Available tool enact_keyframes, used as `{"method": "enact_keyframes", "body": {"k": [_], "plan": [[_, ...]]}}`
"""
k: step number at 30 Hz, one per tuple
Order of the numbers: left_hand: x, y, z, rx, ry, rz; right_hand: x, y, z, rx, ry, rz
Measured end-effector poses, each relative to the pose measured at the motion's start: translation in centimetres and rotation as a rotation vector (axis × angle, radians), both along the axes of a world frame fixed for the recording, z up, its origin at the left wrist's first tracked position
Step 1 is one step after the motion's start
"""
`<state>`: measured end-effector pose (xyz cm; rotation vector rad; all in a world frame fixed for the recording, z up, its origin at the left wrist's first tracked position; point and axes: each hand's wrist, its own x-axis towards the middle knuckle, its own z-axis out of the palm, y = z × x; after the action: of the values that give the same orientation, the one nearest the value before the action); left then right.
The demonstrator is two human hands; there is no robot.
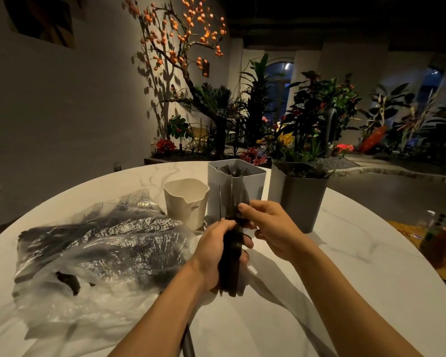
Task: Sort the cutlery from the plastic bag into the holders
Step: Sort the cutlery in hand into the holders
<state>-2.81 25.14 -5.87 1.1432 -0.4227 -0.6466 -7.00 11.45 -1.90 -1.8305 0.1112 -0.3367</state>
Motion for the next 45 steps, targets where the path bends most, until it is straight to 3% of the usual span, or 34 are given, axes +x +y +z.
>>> {"method": "enact_keyframes", "body": {"k": [5, 10, 19, 24, 28, 33, 42, 45], "plan": [[0.0, 0.1, -0.2, 0.006, -0.088, 0.03, 0.4, -0.5, -0.1, 0.133, -0.04, -0.022], [0.1, -0.2, -0.5, 0.032, -0.129, 0.119, 0.2, -0.9, -0.3, -0.006, 0.105, 0.153], [0.8, -0.8, -0.7, 0.025, -0.045, 0.167, -0.7, -2.5, 2.6, 0.189, -0.105, -0.215], [0.8, -0.7, -1.0, 0.009, -0.087, 0.168, -1.4, -4.7, 5.9, 0.121, -0.317, -0.446], [0.8, -0.7, -1.1, 0.011, -0.084, 0.164, -1.6, -7.3, 7.8, -0.103, -0.367, -0.599], [1.0, -0.9, -1.1, 0.031, -0.081, 0.175, -2.1, -8.8, 9.2, -0.201, -0.45, -0.734], [1.1, -1.0, -1.1, 0.033, -0.079, 0.158, -1.0, -9.9, 9.4, -0.262, -0.601, -0.829], [1.2, -0.9, -1.1, 0.043, -0.079, 0.159, -0.4, -9.8, 9.1, -0.358, -0.476, -0.764]]}}
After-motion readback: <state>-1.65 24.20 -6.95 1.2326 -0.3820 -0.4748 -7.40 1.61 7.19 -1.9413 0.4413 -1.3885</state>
